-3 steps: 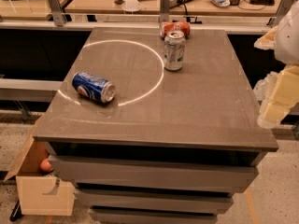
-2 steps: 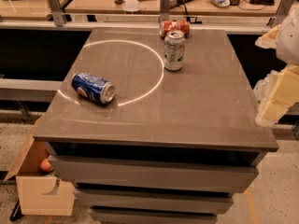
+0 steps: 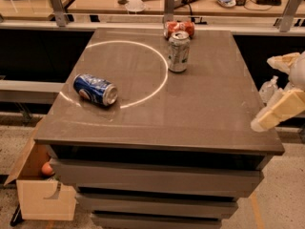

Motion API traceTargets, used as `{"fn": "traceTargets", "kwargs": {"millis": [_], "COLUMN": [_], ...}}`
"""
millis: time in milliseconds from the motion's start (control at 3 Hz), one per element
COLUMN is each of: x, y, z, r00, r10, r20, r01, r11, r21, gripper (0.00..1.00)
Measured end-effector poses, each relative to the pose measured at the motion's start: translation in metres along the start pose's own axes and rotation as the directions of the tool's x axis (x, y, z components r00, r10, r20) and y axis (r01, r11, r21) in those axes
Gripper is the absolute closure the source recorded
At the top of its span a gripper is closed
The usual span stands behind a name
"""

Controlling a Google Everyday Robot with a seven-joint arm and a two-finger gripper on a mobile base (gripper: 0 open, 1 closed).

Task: Move 7up can near pepsi can

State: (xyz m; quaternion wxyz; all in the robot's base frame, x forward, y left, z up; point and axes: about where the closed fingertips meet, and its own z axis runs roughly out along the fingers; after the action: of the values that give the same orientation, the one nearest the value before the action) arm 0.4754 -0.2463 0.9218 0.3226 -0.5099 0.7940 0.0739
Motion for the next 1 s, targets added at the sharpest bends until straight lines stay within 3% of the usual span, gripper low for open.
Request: {"fn": "traceTargets", "kwargs": {"millis": [333, 667, 1000], "x": [-0.031, -0.060, -0.060], "y": [-0.044, -0.079, -0.079], "z": [0.036, 0.061, 0.061], "r00": [0.953, 0.893, 0.894], "r10": [0.025, 0.035, 0.034], "r20": [0.303, 0.448, 0.447], "r01": [-0.052, -0.099, -0.099], "r11": [0.9955, 0.9878, 0.9876], "r21": [0.079, 0.120, 0.123], "gripper": [0.00, 0.00, 0.00]}}
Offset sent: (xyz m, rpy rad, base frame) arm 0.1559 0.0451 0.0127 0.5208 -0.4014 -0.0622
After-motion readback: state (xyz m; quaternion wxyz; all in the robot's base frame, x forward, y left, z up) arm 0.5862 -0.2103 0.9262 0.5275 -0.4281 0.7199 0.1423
